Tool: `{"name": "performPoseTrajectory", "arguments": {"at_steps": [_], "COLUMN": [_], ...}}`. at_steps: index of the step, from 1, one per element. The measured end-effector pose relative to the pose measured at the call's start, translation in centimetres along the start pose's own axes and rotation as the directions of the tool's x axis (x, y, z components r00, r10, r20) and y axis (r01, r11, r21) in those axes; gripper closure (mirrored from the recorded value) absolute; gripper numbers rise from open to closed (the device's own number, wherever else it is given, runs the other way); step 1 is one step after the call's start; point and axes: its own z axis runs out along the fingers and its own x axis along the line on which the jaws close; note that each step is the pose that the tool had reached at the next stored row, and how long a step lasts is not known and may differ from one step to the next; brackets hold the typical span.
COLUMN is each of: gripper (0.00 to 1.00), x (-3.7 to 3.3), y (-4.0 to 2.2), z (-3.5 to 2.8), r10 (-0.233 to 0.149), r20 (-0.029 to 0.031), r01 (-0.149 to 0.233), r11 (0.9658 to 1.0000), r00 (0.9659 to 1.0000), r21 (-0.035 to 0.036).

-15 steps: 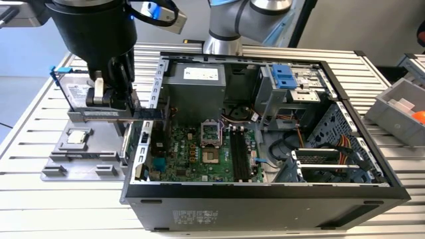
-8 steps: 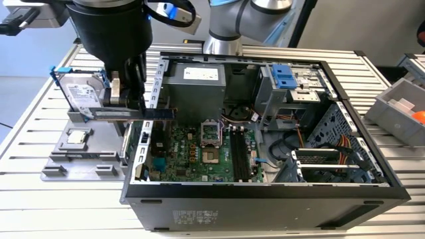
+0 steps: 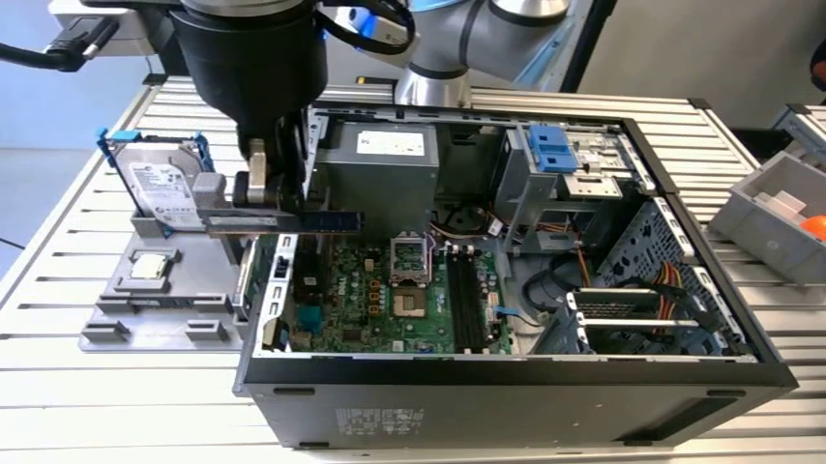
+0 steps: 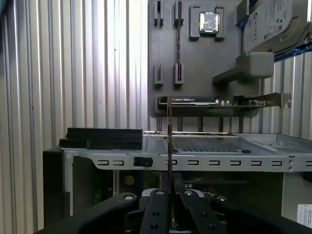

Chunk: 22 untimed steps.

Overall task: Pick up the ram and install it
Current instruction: 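Pick up the ram and move it above insertion slot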

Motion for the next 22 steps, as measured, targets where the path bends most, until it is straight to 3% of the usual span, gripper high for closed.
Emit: {"name": "performPoseTrajectory", "arguments": {"at_steps": [9, 17, 22], "gripper": [1.00, 1.00, 1.00], "x": [-0.02, -0.07, -0.07], "y": [-1.72, -4.44, -4.67], "z": [0.01, 0.01, 0.01], "r10": [0.000, 0.000, 0.000], "r20": [0.0000, 0.0000, 0.0000], "r01": [0.000, 0.000, 0.000], "r11": [1.0000, 1.0000, 1.0000], "r00": [1.0000, 1.0000, 1.0000], "r21": [0.0000, -0.0011, -0.0012]}}
